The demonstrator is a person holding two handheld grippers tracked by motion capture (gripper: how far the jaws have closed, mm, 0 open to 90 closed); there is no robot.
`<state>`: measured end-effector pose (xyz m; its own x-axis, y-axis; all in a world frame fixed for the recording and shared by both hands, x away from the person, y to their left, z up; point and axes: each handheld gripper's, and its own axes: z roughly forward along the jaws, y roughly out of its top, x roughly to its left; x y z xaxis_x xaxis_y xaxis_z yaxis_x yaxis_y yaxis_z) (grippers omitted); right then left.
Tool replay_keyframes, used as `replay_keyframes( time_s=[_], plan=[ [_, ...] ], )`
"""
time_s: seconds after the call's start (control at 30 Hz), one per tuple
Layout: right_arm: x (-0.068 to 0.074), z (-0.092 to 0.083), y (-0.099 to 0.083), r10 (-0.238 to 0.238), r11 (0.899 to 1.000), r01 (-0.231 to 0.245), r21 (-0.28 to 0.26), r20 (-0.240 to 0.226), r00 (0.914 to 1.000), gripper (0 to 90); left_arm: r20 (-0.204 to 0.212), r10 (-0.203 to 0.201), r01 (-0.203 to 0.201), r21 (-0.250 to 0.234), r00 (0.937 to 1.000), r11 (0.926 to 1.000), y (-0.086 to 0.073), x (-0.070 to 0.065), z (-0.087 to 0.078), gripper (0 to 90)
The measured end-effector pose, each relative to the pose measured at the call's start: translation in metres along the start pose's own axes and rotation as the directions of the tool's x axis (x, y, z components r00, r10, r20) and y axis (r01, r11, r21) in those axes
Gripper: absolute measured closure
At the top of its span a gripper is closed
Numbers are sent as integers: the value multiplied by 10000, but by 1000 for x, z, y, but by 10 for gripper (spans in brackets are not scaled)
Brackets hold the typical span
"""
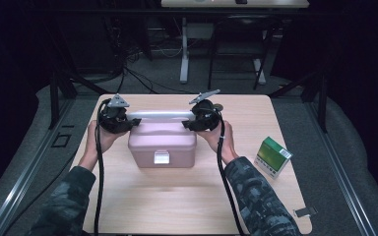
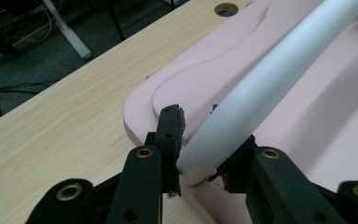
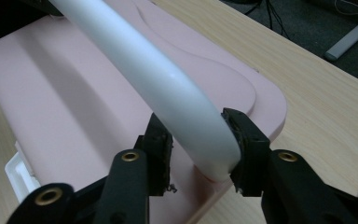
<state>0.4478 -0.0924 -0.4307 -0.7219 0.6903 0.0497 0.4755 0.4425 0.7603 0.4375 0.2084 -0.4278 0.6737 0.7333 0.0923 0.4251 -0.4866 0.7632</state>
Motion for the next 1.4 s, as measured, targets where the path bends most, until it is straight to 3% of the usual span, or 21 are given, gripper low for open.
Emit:
replay_keyframes(
  time_s=[0.1,0.5,1.4],
  plan=[
    [-3,-3,-4,254,9995,-257,-190,-129,9996,676,-32,-173,173,-111,9998,9998,0,-3,1,730],
    [-6,-13,-13,169,9995,-168,-280,29,9999,702,123,-375,376,-87,9992,9993,3,-17,2,728],
    [-16,-55,-52,467,9974,-450,-562,308,9984,703,623,-79,97,-286,9980,9995,13,-67,8,718]
  ],
)
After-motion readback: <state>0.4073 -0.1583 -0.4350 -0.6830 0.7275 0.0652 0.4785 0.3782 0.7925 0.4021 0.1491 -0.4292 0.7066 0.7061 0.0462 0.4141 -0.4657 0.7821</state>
